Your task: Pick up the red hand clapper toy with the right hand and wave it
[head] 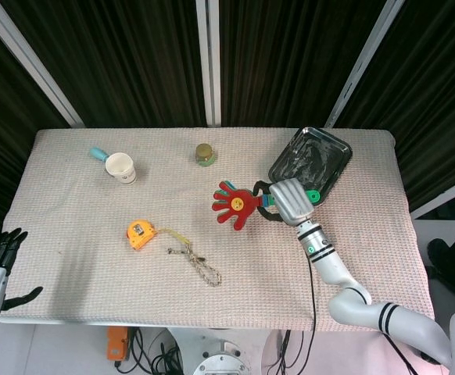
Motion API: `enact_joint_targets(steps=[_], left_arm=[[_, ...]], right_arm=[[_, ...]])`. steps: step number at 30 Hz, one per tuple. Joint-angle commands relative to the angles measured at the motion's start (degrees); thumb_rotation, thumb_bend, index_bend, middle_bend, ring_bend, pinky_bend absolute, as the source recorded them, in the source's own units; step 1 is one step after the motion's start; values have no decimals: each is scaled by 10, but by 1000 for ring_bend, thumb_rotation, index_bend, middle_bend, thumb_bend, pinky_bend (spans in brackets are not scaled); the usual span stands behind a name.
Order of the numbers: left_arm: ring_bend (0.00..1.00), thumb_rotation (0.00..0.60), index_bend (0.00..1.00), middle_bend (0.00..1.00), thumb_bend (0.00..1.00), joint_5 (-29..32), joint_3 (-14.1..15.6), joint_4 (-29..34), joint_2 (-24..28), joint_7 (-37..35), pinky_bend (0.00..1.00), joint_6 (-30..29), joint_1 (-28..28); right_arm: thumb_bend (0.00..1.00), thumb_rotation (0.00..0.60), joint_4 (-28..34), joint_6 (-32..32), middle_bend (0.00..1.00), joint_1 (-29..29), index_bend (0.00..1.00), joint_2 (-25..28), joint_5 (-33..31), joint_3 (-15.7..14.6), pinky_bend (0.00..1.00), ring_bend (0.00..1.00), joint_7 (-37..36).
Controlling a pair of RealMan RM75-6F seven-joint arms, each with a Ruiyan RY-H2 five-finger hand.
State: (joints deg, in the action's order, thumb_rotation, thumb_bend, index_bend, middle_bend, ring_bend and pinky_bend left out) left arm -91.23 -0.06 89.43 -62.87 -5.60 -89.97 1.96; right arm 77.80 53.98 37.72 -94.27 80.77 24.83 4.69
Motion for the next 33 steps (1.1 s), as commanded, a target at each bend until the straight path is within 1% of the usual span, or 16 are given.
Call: enact_joint_targets(steps=[1, 2, 4, 8, 11, 14, 15, 18, 20, 25, 26, 28, 29, 33], left_arm=[[0, 600, 36, 16, 60, 0, 0, 0, 0, 0, 15, 0, 0], [0, 600, 36, 17, 60, 0, 0, 0, 0, -1, 15, 0, 0], [0, 600, 36, 17, 60, 0, 0, -1, 1, -2, 15, 1, 0], [0, 600, 36, 17, 60, -1, 1, -1, 0, -4, 15, 4, 2], [0, 600, 36, 17, 60, -2, 1, 0, 0, -2, 15, 5, 4], [0, 600, 36, 17, 59, -1, 0, 1, 1, -1, 15, 4, 4], [0, 600, 36, 17, 59, -1, 0, 1, 1, -1, 15, 4, 3], [0, 600, 36, 17, 59, -1, 1, 0, 1, -2, 15, 6, 4], [0, 600, 36, 17, 60, 0, 1, -1, 0, -2, 15, 6, 4], [0, 600, 36, 17, 60, 0, 1, 0, -1, -1, 15, 9, 5], [0, 600, 35, 17, 60, 0, 1, 0, -1, -1, 15, 9, 6], [0, 600, 36, 17, 60, 0, 1, 1, -1, 0, 16, 9, 6], [0, 600, 36, 16, 60, 0, 1, 1, -1, 0, 15, 9, 6], [0, 600, 36, 16, 60, 0, 1, -1, -2, -2, 15, 6, 4]], right_arm=[[349, 600, 125, -27, 820, -27, 878, 15, -136, 63, 1000, 851, -510], [339, 600, 141, -53, 820, -30, 878, 30, -156, 74, 1000, 851, -546], [333, 600, 161, -96, 820, -35, 878, 60, -179, 88, 1000, 851, -596], [352, 600, 173, -142, 820, -40, 878, 86, -186, 104, 1000, 852, -667], [357, 600, 162, -158, 820, -40, 878, 90, -177, 108, 1000, 851, -696], [367, 600, 149, -137, 820, -39, 878, 79, -174, 99, 1000, 851, -682], [371, 600, 146, -132, 820, -38, 878, 77, -169, 94, 1000, 852, -673], [368, 600, 124, -97, 820, -28, 878, 65, -131, 63, 1000, 851, -603], [360, 600, 101, -72, 820, -18, 878, 52, -107, 38, 1000, 851, -533], [375, 600, 33, 14, 820, 8, 878, 5, -53, -10, 1000, 852, -332], [375, 600, 23, 24, 821, 11, 877, -3, -49, -17, 1000, 851, -306], [374, 600, 5, 38, 821, 17, 877, -17, -44, -28, 1000, 851, -261], [375, 600, 0, 41, 822, 19, 876, -22, -44, -31, 1000, 851, -250], [374, 600, -12, 42, 822, 24, 854, -38, -56, -37, 1000, 851, -246]])
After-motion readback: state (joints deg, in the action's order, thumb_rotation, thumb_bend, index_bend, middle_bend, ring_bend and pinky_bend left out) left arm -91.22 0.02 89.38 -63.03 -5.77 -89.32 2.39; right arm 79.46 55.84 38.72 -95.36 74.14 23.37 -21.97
